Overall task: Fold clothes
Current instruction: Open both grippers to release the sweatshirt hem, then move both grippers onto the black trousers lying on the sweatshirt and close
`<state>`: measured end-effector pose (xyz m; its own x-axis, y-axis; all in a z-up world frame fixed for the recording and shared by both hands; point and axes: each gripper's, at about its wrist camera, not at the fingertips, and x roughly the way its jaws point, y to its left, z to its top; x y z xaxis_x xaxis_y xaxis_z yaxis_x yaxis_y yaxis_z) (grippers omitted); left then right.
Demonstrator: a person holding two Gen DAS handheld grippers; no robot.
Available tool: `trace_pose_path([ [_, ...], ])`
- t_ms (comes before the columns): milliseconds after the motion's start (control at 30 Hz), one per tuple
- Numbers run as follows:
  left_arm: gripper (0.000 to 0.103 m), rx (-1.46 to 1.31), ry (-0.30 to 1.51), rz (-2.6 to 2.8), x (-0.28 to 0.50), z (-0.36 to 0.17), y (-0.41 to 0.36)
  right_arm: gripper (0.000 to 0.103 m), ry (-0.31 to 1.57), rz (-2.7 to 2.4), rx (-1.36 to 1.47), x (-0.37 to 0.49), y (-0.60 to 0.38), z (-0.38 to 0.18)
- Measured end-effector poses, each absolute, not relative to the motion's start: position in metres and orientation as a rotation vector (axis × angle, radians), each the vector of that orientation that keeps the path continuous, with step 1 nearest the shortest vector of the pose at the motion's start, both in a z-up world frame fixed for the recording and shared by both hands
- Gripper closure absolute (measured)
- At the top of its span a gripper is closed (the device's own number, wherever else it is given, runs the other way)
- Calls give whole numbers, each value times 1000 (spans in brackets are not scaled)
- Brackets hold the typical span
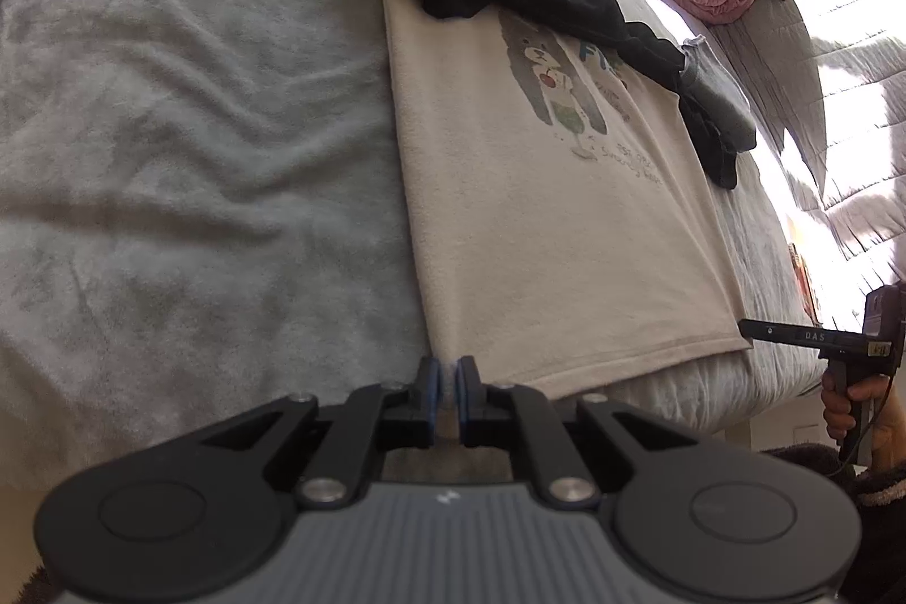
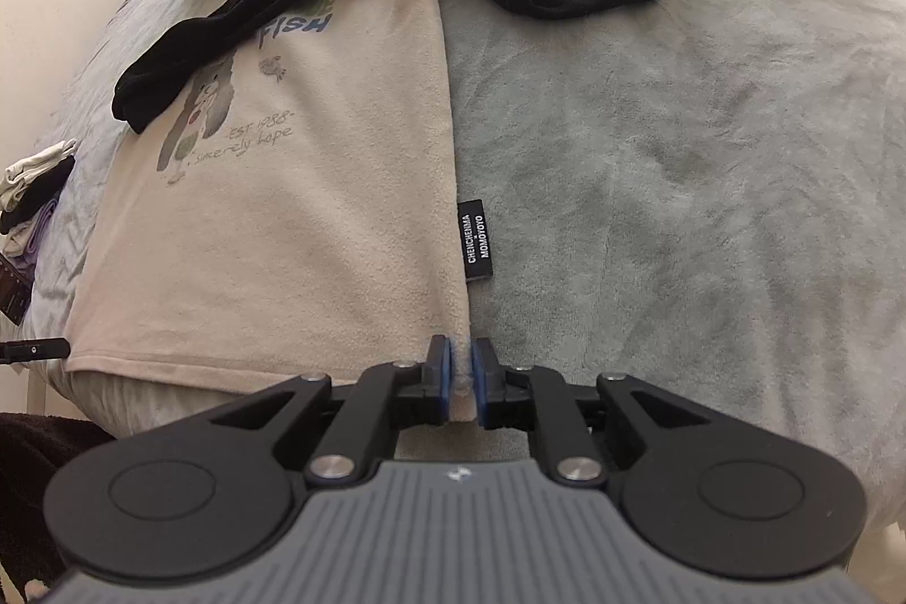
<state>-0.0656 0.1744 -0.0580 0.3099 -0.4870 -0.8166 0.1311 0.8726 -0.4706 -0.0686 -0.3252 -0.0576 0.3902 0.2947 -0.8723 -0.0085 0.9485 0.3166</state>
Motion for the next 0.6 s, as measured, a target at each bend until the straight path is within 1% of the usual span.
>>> trace_pose_path([
  [33, 80, -329, 1189, -414, -65, -56, 174, 84, 1154, 190, 273, -68, -325, -56],
  [67, 73, -314, 1186, -409, -65, -54, 173, 74, 1151, 185, 266, -67, -325, -54],
  [100, 61, -295, 1173, -404, -64, -50, 172, 65, 1147, 179, 259, -66, -325, -52],
  [133, 56, -275, 1158, -400, -63, -46, 171, 53, 1139, 176, 256, -63, -325, -49],
  [167, 54, -255, 1143, -396, -62, -42, 170, 52, 1132, 172, 253, -60, -325, -47],
  [233, 44, -224, 1106, -391, -58, -33, 167, 52, 1117, 165, 246, -54, -325, -42],
  [333, 41, -159, 1044, -391, -47, -21, 158, 52, 1095, 154, 236, -45, -326, -35],
  [600, 37, -28, 956, -377, 4, -7, 118, 52, 1062, 160, 253, -2, -316, -25],
])
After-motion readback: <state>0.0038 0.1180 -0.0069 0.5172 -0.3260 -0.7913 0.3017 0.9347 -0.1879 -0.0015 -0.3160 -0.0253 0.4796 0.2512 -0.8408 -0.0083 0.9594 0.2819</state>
